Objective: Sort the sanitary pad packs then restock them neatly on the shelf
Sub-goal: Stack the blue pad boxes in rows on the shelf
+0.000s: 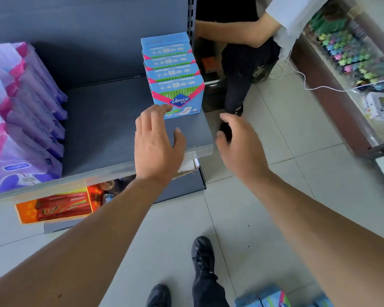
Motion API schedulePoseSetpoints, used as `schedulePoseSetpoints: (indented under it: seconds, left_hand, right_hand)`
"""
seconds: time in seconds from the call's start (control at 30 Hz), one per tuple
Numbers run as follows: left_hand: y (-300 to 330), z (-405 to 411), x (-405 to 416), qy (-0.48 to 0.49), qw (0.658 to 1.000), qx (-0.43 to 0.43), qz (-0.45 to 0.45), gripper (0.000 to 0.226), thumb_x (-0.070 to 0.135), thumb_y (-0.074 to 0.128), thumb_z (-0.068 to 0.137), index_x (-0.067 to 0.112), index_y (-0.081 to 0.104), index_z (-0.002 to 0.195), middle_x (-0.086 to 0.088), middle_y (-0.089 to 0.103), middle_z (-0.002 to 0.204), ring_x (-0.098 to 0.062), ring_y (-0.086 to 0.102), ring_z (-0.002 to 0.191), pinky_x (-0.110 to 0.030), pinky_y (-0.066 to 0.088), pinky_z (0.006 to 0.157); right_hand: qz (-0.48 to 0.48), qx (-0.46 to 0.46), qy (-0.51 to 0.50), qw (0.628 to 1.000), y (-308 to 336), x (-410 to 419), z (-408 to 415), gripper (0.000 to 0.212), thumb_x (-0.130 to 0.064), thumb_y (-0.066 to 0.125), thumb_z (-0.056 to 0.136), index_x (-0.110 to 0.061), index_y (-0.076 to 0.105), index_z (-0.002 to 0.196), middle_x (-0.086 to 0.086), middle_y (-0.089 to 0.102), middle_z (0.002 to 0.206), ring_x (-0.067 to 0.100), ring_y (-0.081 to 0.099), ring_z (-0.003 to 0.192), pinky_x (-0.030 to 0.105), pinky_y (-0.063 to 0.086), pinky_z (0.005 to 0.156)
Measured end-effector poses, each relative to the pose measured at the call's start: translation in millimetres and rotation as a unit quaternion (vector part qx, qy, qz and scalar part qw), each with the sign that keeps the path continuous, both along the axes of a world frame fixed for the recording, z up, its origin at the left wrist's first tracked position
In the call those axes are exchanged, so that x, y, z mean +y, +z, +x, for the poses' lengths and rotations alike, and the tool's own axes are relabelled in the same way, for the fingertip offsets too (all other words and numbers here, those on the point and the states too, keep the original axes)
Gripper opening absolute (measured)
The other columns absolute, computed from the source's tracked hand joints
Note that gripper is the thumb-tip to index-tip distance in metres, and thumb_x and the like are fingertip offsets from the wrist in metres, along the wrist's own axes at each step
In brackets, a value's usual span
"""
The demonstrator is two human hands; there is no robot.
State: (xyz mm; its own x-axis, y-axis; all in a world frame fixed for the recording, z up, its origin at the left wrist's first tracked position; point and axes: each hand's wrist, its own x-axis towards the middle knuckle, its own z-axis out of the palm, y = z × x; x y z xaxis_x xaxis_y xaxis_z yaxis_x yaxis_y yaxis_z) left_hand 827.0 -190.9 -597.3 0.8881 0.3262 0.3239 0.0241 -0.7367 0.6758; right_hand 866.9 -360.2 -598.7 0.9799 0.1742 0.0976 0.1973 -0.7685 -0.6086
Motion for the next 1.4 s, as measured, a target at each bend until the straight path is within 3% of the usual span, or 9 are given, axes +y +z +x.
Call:
schedulePoseSetpoints:
  seconds: [0.17, 0.27, 0.37, 0.57, 0.7, 0.8, 1.03, 1.23, 1.4]
  left_hand:
    - [14.2, -47.1, -57.4, -0.167, 0.983, 0.059, 0.055, 0.036, 0.025, 0.048, 0.084, 0.014, 0.058, 0.117, -0.004, 0.06, 0.112, -0.027, 0.054, 0.102, -0.042, 0.049, 0.085]
    - [10.8, -77.8, -105.1, -0.252, 0.958, 0.104, 0.086, 0.034, 0.028, 0.045, 0.086, 0.018, 0.061, 0.114, 0.0, 0.061, 0.112, -0.023, 0.055, 0.103, -0.039, 0.05, 0.083]
    - [2.8, -117.9, -159.0, -0.326, 0.919, 0.188, 0.115, 0.031, 0.029, 0.049, 0.094, 0.026, 0.056, 0.123, 0.008, 0.056, 0.124, -0.017, 0.052, 0.111, -0.033, 0.043, 0.088]
    - [-34.0, -202.9, -270.6, -0.449, 0.83, 0.294, 0.155, 0.032, 0.036, 0.044, 0.098, 0.032, 0.049, 0.13, 0.012, 0.051, 0.13, -0.011, 0.055, 0.112, -0.031, 0.046, 0.09]
    - [-55.7, -252.4, -343.7, -0.488, 0.778, 0.352, 0.18, 0.029, 0.037, 0.046, 0.098, 0.033, 0.051, 0.127, 0.009, 0.053, 0.125, -0.011, 0.056, 0.111, -0.03, 0.046, 0.088]
    - [-79.5, -279.6, -391.9, -0.509, 0.745, 0.392, 0.18, 0.028, 0.037, 0.048, 0.096, 0.033, 0.052, 0.123, 0.007, 0.057, 0.12, -0.014, 0.057, 0.106, -0.032, 0.047, 0.091]
    - [-155.3, -295.8, -481.7, -0.539, 0.671, 0.475, 0.181, 0.025, 0.031, 0.054, 0.091, 0.025, 0.057, 0.115, 0.001, 0.063, 0.112, -0.02, 0.059, 0.104, -0.04, 0.048, 0.092]
    - [-271.7, -273.2, -583.0, -0.54, 0.629, 0.537, 0.158, 0.028, 0.027, 0.054, 0.092, 0.02, 0.055, 0.119, -0.002, 0.064, 0.116, -0.02, 0.06, 0.097, -0.029, 0.049, 0.085]
    - [-381.9, -259.7, -657.2, -0.558, 0.598, 0.546, 0.182, 0.043, 0.025, 0.052, 0.095, 0.013, 0.047, 0.136, -0.008, 0.057, 0.131, -0.024, 0.055, 0.117, -0.025, 0.039, 0.088]
  right_hand:
    - [-0.059, 0.017, -0.039, 0.997, 12.7, -56.6, -86.3, 0.041, -0.022, 0.054, 0.094, -0.013, 0.051, 0.134, 0.004, 0.057, 0.131, 0.026, 0.052, 0.117, 0.042, 0.049, 0.091]
    - [-0.063, 0.043, -0.096, 0.992, 5.3, -98.8, -137.5, 0.042, -0.025, 0.056, 0.093, -0.013, 0.052, 0.133, 0.005, 0.057, 0.13, 0.028, 0.054, 0.114, 0.046, 0.05, 0.089]
    - [-0.043, 0.093, -0.18, 0.978, -13.1, -145.5, -197.8, 0.043, -0.025, 0.057, 0.092, -0.013, 0.053, 0.133, 0.005, 0.057, 0.131, 0.028, 0.054, 0.117, 0.045, 0.05, 0.091]
    - [0.015, 0.231, -0.346, 0.909, -53.2, -244.0, -343.3, 0.045, -0.024, 0.053, 0.095, -0.016, 0.047, 0.14, 0.006, 0.051, 0.137, 0.027, 0.052, 0.121, 0.039, 0.043, 0.099]
    - [0.067, 0.301, -0.432, 0.848, -68.0, -306.9, -426.2, 0.045, -0.023, 0.052, 0.096, -0.018, 0.045, 0.14, 0.005, 0.051, 0.135, 0.023, 0.053, 0.118, 0.031, 0.038, 0.095]
    - [0.096, 0.329, -0.479, 0.808, -87.7, -344.9, -469.6, 0.048, -0.028, 0.054, 0.095, -0.02, 0.043, 0.141, 0.004, 0.052, 0.135, 0.023, 0.056, 0.115, 0.035, 0.043, 0.097]
    - [0.155, 0.378, -0.559, 0.721, -155.4, -416.8, -500.9, 0.053, -0.031, 0.06, 0.091, -0.018, 0.042, 0.139, 0.008, 0.057, 0.129, 0.027, 0.06, 0.109, 0.037, 0.048, 0.093]
    - [0.184, 0.395, -0.602, 0.669, -270.1, -489.0, -467.2, 0.05, -0.029, 0.059, 0.092, -0.016, 0.042, 0.138, 0.008, 0.057, 0.13, 0.027, 0.059, 0.112, 0.027, 0.04, 0.087]
    - [0.204, 0.397, -0.646, 0.619, -384.1, -558.0, -440.7, 0.053, -0.029, 0.056, 0.094, -0.016, 0.038, 0.142, 0.011, 0.058, 0.129, 0.032, 0.057, 0.117, 0.034, 0.045, 0.094]
